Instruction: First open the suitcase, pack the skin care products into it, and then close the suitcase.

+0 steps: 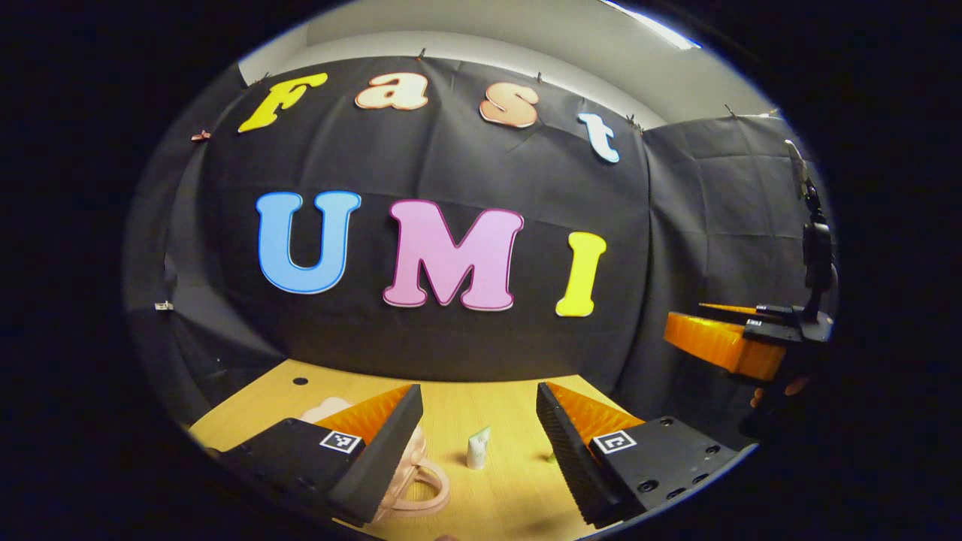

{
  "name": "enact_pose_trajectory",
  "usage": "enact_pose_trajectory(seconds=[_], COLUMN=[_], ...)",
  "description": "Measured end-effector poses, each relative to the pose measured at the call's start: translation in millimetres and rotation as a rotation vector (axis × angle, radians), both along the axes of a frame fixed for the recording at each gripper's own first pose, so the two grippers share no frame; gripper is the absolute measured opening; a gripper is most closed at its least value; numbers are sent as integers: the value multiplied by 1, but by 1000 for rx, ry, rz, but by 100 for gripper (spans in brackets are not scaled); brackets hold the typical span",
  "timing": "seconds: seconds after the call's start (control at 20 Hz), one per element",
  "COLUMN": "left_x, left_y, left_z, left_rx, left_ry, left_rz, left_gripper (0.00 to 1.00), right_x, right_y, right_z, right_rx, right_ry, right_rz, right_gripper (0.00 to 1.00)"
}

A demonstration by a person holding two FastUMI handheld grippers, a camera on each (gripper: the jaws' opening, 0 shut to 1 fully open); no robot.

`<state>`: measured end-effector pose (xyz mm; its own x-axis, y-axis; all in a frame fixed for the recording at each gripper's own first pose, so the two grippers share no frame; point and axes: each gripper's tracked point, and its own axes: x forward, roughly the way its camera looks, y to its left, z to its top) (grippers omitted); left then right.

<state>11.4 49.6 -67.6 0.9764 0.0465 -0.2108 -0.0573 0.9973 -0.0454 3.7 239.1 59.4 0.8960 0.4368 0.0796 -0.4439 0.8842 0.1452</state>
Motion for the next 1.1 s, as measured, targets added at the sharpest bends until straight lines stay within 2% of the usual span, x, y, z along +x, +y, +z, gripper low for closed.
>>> enact_pose_trajectory(seconds=[0.1,0.45,0.8,0.9,0.95,1.0,1.1], left_x=[7,25,25,25,27,26,23], left_y=[-3,23,24,32,36,37,42], left_z=[-34,-164,-254,-266,-270,-276,-282], left_rx=[-40,-125,-167,-195,-203,-212,-222], left_ry=[94,526,819,858,870,882,911], left_rz=[-44,-15,27,59,70,73,74], left_gripper=[96,96,95,92,84,83,70], right_x=[1,-1,-3,-4,-5,-5,-5], right_y=[1,-33,-83,-92,-96,-101,-107], right_z=[-4,-22,-50,-55,-55,-56,-59], right_rx=[2,-7,-12,-17,-18,-18,-15], right_ry=[9,36,99,112,114,113,118], right_rz=[5,-52,-149,-162,-168,-175,-178], right_gripper=[96,96,96,96,96,96,96])
